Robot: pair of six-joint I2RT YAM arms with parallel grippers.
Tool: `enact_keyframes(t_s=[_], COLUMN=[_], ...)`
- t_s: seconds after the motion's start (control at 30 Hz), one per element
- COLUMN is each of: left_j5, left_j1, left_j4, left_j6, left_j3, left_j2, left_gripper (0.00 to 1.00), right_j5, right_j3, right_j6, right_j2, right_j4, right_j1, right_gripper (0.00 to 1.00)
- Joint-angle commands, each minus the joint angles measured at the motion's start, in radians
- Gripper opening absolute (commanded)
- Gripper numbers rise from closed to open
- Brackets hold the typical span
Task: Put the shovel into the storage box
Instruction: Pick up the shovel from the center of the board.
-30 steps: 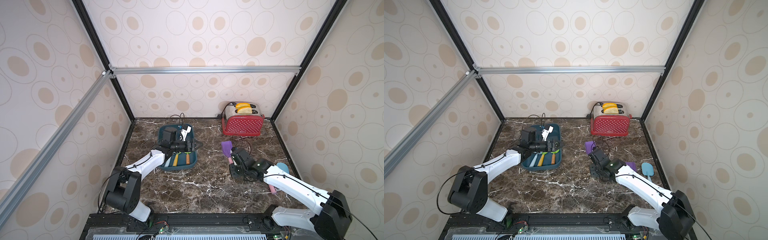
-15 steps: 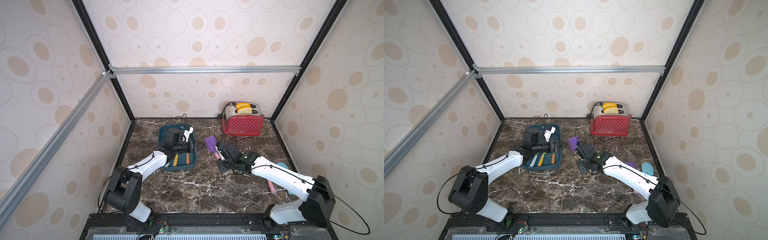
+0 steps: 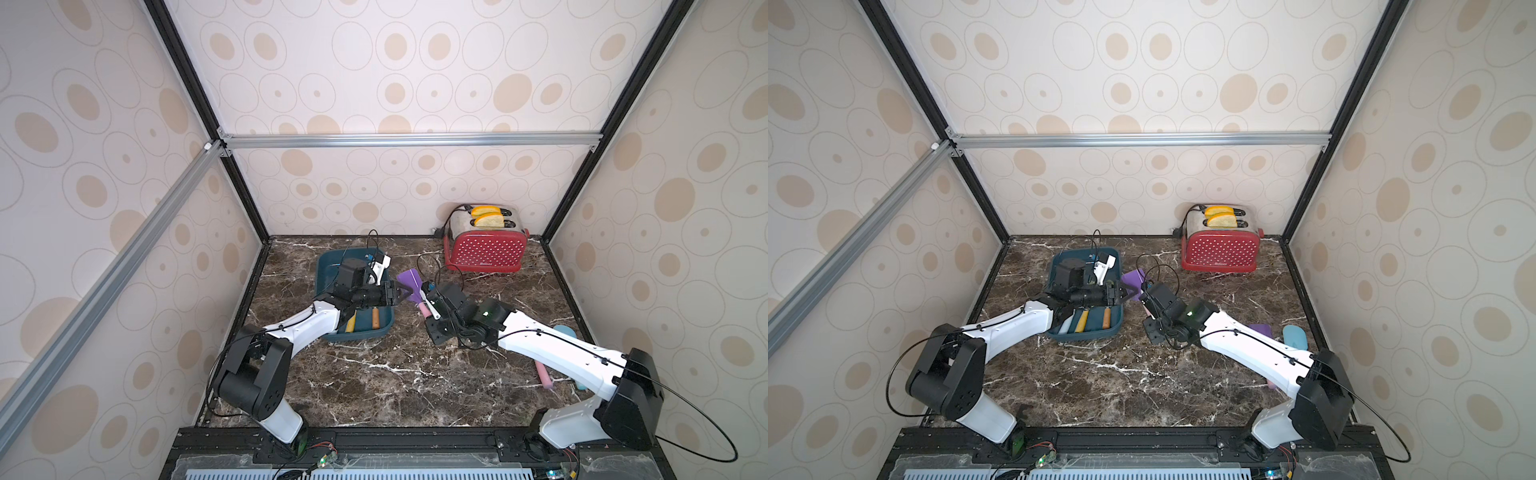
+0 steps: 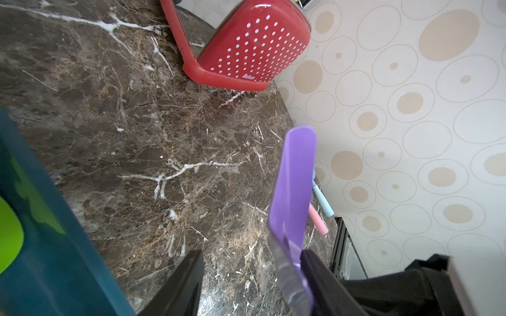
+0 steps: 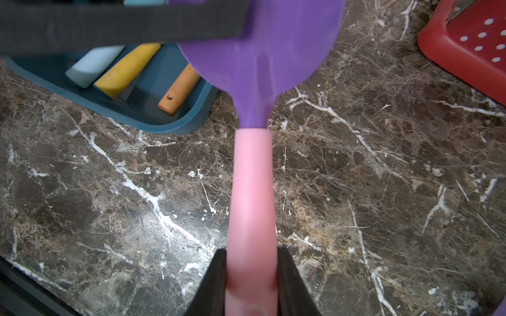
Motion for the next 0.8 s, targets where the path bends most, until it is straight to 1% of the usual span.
enact_keyframes(t_s=[0.0,0.03,0.1,0.17,0.23,0.3,0.4,0.43,0.5,0.53,0.77], left_j5=[-0.009,-0.009,-0.008,-0.006,-0.006,-0.007,-0.006,-0.006,-0.008,-0.01,-0.011], left_j1=[-0.005,-0.006,-0.006,-0.006,-0.006,-0.006,-0.007,-0.007,-0.006,-0.006,-0.006], left_j4=[0.067,0.073,0.075,0.075,0.074,0.072,0.072,0.072,0.069,0.066,0.025], left_j6=[-0.027,-0.029,-0.033,-0.036,-0.039,-0.04,-0.041,-0.042,-0.04,-0.039,-0.01], left_j3=[0.034,0.036,0.04,0.04,0.04,0.04,0.039,0.039,0.042,0.044,0.085], left_j2=[0.007,0.005,0.002,0.0,-0.003,-0.003,-0.005,-0.008,-0.008,-0.006,0.011], left_gripper=[0.54,0.51,0.43,0.33,0.24,0.19,0.15,0.14,0.12,0.12,0.09], right_j5=[0.001,0.002,0.008,0.019,0.022,0.025,0.027,0.032,0.038,0.046,0.108], right_j3=[0.03,0.031,0.028,0.028,0.028,0.029,0.036,0.037,0.039,0.041,0.044], right_j6=[-0.007,-0.004,-0.002,-0.001,0.0,-0.001,0.0,0.0,-0.003,-0.004,-0.028], right_j2=[0.009,0.012,0.012,0.012,0.013,0.018,0.026,0.027,0.027,0.024,-0.034], right_j4=[-0.006,-0.007,-0.006,-0.007,-0.003,0.001,0.001,-0.001,0.0,-0.002,-0.027], right_j1=[0.02,0.024,0.03,0.032,0.034,0.035,0.035,0.036,0.039,0.04,0.056], right_gripper=[0.0,0.0,0.0,0.0,0.0,0.0,0.01,0.05,0.1,0.14,0.31])
